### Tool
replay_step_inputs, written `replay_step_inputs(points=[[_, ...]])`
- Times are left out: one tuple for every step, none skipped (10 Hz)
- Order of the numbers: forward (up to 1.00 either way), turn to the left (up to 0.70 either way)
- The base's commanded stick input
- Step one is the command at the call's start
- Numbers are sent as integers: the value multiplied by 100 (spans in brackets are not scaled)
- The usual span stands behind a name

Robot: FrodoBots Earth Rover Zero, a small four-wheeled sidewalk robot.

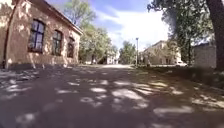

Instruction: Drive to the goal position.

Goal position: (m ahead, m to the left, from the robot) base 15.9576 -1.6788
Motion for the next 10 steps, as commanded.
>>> replay_step_inputs(points=[[70, 6], [70, 6], [70, 6], [70, 6], [70, 6], [70, 6], [70, 6], [70, 6], [70, 6], [70, 6]])
